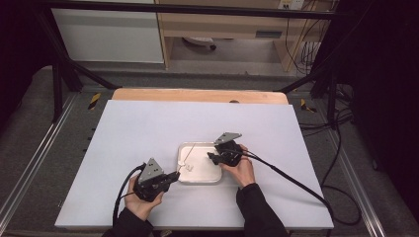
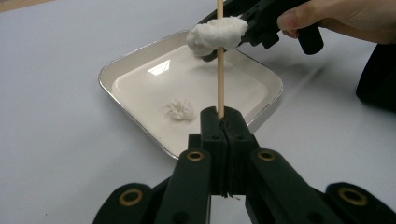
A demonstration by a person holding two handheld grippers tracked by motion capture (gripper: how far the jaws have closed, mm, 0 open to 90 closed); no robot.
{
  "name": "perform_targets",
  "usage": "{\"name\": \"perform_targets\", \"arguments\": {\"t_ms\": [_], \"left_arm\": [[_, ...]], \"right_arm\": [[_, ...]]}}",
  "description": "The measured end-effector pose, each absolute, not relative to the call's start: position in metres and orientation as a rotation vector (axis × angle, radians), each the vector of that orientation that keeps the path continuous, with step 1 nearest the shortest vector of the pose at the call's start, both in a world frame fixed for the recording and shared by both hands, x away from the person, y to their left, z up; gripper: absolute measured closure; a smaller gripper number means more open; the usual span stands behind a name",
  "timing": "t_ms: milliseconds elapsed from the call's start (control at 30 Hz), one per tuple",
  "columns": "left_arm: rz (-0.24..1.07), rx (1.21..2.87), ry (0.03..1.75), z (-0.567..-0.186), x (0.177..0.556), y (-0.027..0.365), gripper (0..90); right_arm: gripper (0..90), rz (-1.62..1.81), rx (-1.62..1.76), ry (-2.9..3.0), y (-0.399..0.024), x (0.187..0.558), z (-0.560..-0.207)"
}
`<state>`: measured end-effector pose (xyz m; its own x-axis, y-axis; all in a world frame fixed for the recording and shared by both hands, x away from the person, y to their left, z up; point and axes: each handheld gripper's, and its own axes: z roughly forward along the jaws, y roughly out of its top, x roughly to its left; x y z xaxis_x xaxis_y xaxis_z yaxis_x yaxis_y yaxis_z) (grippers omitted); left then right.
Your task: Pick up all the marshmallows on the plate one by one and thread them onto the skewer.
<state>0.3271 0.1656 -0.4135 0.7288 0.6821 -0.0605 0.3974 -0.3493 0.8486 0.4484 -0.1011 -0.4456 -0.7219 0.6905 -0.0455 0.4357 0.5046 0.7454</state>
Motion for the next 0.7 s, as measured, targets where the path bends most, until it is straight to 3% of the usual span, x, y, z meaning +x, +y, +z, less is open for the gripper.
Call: {"name": "perform_targets", "arguments": {"t_ms": [367, 700], "left_arm": [[0.378, 1.984, 0.823, -0.414, 0.327, 0.165, 88.7], [0.379, 1.985, 0.818, -0.413, 0.327, 0.165, 88.8]], "right_arm": [[73.2, 1.035, 1.011, 2.441, -0.101, 0.450, -0.449], [75.9, 1.156, 1.029, 2.425, -0.105, 0.442, -0.432]]}}
